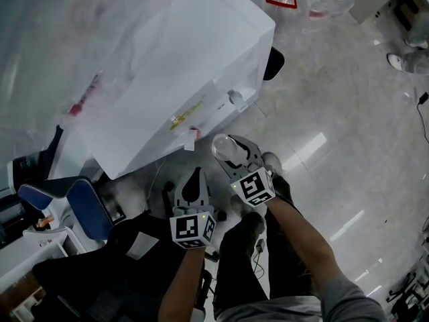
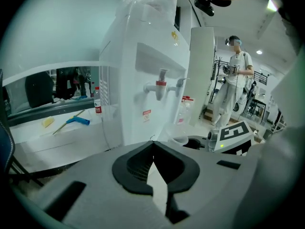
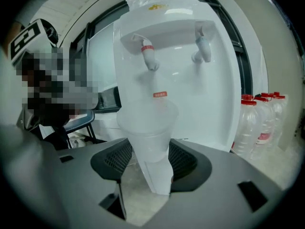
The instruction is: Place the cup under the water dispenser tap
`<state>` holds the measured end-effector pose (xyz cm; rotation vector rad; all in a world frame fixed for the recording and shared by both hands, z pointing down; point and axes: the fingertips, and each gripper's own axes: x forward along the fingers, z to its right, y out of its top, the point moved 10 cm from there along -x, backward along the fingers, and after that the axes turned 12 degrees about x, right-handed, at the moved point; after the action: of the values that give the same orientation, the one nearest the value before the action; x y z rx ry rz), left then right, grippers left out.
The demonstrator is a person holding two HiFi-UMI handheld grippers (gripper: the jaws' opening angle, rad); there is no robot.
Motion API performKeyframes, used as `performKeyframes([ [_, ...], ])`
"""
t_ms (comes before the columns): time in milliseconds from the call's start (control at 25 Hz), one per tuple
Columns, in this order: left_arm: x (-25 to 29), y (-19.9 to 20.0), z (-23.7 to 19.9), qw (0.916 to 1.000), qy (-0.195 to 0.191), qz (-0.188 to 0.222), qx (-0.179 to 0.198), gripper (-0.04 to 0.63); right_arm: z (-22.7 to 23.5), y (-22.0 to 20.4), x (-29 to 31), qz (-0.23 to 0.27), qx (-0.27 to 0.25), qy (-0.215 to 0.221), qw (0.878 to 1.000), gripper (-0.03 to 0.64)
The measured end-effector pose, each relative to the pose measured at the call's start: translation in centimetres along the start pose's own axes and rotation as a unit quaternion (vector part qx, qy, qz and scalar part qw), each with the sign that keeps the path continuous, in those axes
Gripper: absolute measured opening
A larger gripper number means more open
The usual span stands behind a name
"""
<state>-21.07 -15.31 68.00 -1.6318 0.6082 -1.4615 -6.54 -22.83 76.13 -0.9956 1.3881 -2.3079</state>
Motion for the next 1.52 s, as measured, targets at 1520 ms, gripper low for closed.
performKeyframes([
  [1520,2.0,-4.7,-1.8,0.9997,-0.016,-0.013,-0.015,0.009,0.8,-2.7,9.5,-0.071,-0.056,-0.007,0.996,0.245],
])
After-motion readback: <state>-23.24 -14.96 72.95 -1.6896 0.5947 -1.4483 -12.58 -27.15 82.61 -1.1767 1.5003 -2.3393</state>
